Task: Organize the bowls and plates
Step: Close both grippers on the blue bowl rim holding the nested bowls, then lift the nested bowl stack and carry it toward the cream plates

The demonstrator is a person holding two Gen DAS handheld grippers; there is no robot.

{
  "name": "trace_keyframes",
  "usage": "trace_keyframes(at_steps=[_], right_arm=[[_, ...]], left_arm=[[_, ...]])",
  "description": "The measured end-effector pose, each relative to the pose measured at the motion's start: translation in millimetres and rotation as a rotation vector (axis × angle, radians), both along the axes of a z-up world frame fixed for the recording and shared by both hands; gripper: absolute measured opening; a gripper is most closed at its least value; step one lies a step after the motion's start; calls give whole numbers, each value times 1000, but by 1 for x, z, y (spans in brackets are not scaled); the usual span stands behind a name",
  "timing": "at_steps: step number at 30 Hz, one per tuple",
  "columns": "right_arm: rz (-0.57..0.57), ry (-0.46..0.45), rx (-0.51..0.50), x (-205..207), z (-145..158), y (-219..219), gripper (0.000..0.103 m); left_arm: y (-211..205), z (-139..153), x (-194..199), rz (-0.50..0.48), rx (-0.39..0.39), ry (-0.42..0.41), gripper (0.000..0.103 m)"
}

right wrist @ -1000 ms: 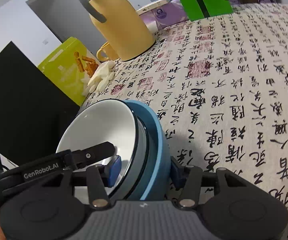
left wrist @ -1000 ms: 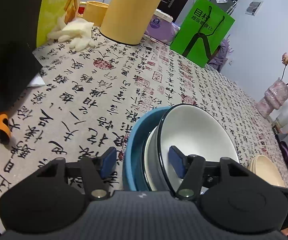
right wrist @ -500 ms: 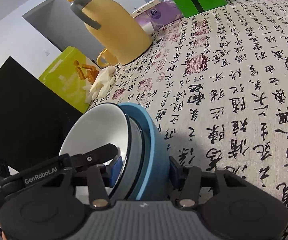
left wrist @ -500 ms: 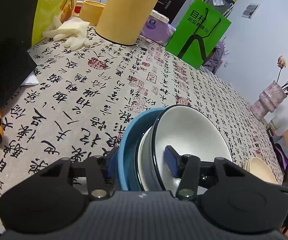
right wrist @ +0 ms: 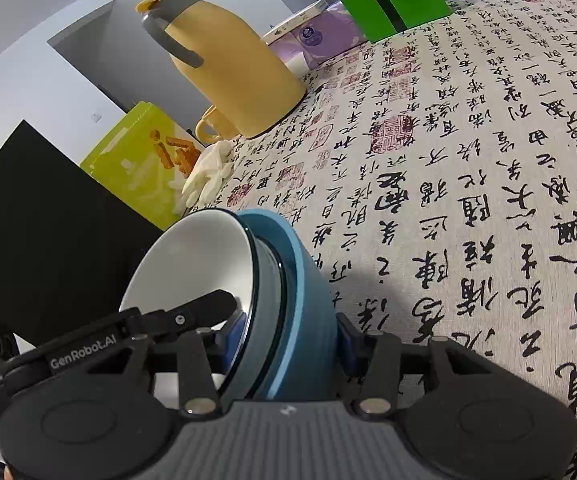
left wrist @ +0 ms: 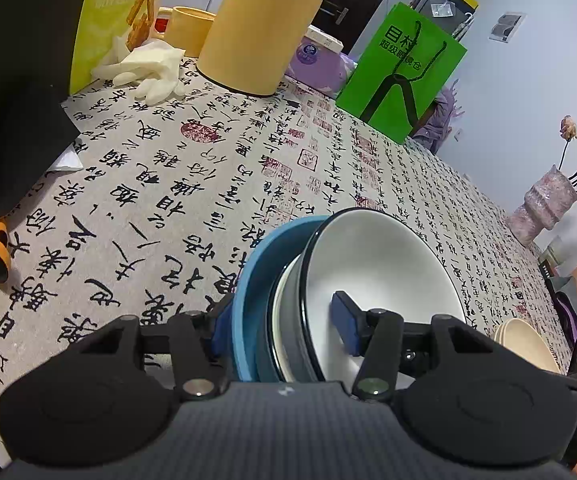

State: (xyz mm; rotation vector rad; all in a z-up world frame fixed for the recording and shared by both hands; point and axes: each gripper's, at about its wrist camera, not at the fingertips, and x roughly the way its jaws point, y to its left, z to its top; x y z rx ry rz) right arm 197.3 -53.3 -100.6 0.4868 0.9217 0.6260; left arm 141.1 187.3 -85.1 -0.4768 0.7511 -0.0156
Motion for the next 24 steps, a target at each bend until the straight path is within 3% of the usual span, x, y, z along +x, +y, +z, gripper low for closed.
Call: trace_keyframes(at_steps=[24], right_arm=[[-1,-2,0,-2,2,3,45]], left_arm=[[-2,2,0,10,14,-5,53]])
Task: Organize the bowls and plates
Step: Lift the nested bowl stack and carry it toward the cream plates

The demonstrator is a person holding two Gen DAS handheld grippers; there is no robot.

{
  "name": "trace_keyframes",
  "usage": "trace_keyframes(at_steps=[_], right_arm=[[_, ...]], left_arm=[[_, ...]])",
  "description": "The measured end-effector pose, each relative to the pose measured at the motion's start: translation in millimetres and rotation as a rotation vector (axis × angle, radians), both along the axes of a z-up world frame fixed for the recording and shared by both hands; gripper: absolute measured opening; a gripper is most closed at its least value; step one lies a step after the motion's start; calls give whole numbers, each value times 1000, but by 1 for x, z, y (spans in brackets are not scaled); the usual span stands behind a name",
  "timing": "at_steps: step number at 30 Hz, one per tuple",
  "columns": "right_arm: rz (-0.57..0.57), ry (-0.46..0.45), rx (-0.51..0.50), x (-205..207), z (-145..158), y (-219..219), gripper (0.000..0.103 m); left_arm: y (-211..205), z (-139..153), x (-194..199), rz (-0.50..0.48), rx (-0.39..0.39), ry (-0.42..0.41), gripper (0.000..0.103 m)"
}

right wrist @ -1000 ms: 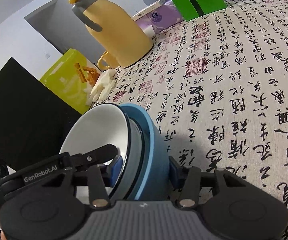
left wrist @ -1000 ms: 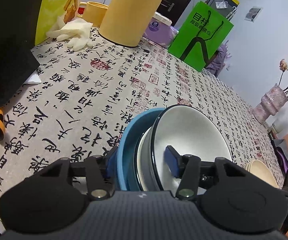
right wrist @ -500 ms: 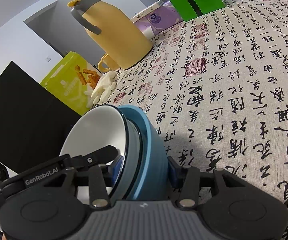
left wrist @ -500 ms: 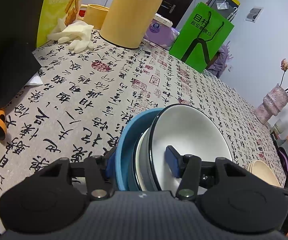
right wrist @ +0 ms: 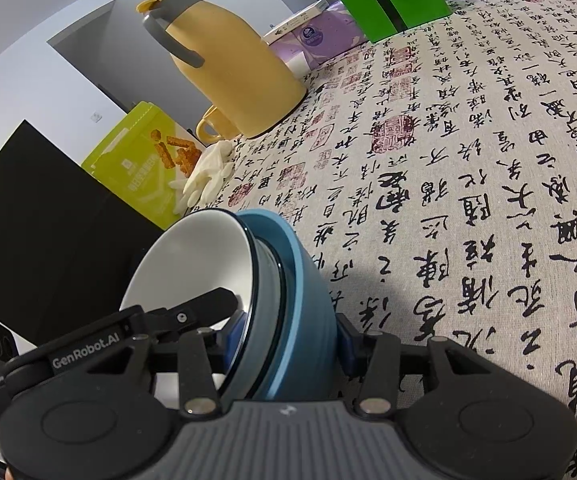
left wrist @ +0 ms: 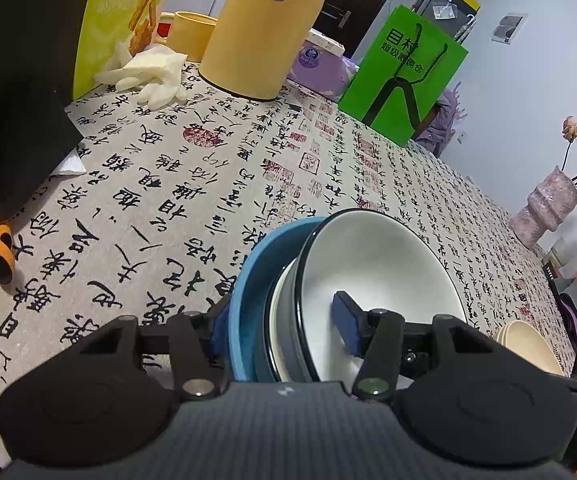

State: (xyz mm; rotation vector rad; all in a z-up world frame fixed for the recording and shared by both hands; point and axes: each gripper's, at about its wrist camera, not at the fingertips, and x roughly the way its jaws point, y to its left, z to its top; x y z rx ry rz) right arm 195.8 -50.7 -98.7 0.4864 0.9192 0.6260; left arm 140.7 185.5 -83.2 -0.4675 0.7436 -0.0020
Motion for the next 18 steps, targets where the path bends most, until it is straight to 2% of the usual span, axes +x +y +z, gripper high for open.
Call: trace_keyframes(at_steps=[18], right_arm=[[-3,-17,14,-5,8,-7,45]], left_arm=[[-5,10,-5,-1,14,-23,53]])
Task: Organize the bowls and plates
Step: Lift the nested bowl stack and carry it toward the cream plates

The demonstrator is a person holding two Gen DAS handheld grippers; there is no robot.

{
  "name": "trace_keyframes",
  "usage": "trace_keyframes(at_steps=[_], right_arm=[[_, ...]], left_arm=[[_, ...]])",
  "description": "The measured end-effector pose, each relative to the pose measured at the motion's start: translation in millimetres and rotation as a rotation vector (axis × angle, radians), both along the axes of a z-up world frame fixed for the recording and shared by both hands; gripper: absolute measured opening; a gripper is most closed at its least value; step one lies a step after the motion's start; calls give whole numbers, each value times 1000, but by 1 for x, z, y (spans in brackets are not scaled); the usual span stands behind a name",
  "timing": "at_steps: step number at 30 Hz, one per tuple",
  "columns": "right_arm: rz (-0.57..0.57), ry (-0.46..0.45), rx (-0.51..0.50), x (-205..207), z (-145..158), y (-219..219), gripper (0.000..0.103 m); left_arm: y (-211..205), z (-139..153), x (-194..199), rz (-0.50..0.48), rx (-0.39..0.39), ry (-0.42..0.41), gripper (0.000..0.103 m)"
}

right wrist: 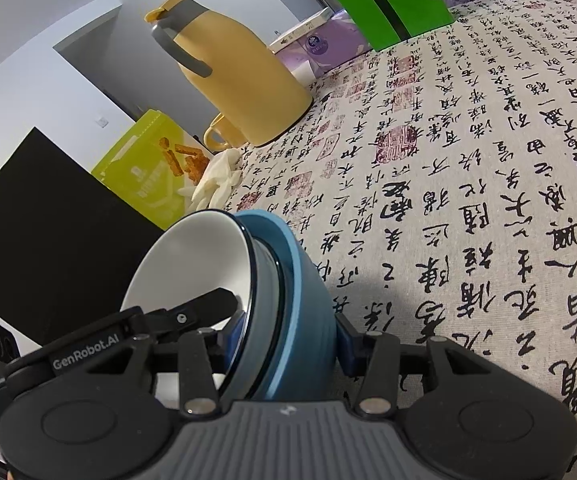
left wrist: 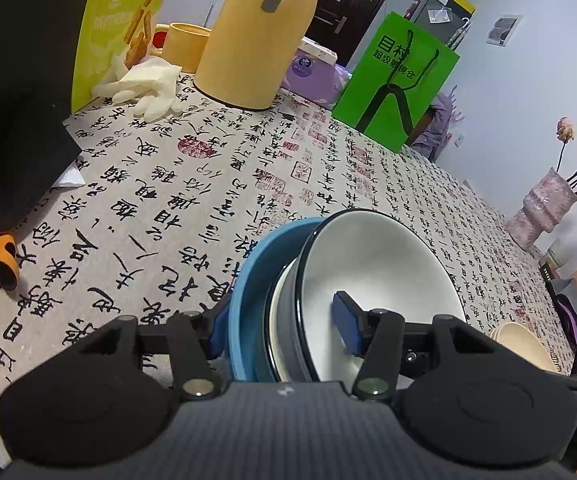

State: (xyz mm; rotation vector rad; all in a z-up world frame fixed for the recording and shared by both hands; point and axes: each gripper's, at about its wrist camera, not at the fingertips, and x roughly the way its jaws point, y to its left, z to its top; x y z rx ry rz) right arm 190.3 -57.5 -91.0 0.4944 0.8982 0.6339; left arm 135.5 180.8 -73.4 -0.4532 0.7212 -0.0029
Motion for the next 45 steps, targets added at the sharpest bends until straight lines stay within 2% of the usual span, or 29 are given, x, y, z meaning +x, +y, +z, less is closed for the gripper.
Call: trace_keyframes(at_steps=[45], right_arm=[[-41,-66,45,-22,33,-46,44]], left_arm=[[-45,38,-17,-26,26,-80,53]])
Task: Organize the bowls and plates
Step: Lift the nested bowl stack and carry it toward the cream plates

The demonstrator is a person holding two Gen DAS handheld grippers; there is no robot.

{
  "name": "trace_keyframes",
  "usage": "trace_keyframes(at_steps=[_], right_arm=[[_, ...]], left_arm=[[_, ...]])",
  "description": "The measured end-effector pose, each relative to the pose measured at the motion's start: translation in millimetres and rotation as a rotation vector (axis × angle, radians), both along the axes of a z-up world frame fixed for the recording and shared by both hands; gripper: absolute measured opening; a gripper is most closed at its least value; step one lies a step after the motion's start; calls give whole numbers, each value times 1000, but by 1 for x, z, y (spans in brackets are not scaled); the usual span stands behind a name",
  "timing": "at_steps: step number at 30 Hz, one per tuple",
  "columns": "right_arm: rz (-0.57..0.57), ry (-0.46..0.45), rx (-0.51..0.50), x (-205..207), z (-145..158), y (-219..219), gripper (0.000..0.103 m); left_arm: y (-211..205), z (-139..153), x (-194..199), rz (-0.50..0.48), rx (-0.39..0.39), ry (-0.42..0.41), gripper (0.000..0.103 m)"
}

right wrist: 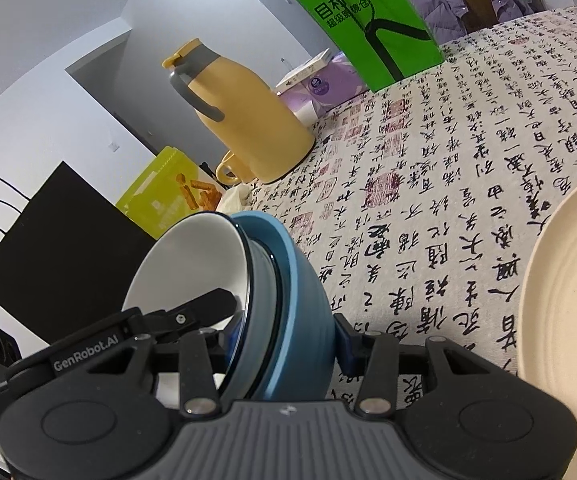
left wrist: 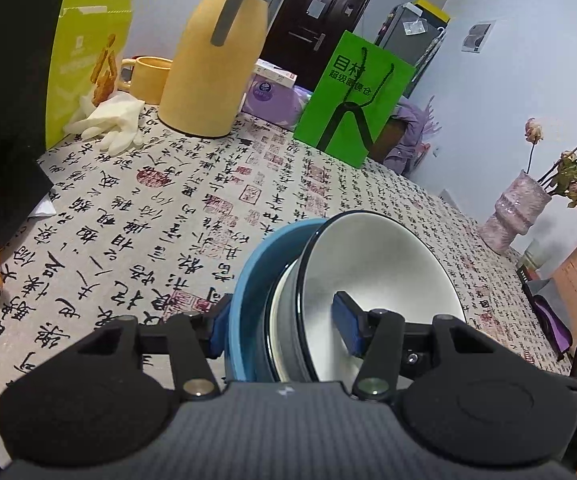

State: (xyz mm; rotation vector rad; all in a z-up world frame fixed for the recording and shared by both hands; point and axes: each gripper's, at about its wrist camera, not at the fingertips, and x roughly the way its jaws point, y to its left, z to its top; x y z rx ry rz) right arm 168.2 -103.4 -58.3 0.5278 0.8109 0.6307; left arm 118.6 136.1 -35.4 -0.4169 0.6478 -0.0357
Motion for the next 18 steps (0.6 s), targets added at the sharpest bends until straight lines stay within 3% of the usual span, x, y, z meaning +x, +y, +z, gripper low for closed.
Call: trace_keyframes(at_steps=[18], right_arm=[[-27,-27,10,-11,14,-22,44]], left_arm=[[-25,14,-7,-24,11,-29,53]])
